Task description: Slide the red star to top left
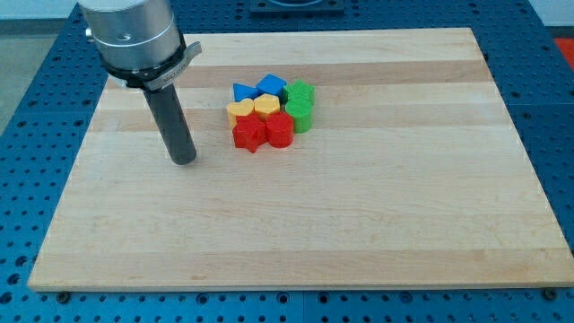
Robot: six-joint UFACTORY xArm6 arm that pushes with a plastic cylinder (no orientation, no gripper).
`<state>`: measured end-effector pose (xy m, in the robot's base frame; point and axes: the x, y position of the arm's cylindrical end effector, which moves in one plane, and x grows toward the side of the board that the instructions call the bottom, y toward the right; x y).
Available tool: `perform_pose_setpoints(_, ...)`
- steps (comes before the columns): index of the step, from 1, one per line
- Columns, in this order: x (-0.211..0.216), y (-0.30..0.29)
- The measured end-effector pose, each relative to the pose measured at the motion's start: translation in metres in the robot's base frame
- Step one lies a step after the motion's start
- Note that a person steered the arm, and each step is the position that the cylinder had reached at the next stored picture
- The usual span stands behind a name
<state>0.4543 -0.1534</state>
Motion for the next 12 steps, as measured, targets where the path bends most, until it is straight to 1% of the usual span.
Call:
perform_pose_setpoints(1,0.000,0.015)
perform_pose_setpoints(3,0.008,0.093)
perform_pose_setpoints(4,0.008,0.101)
perform_pose_setpoints(7,-0.011,0.102)
perform_pose_setpoints(9,-0.013,0.092)
perform_pose_setpoints(12,-0.060,0.037)
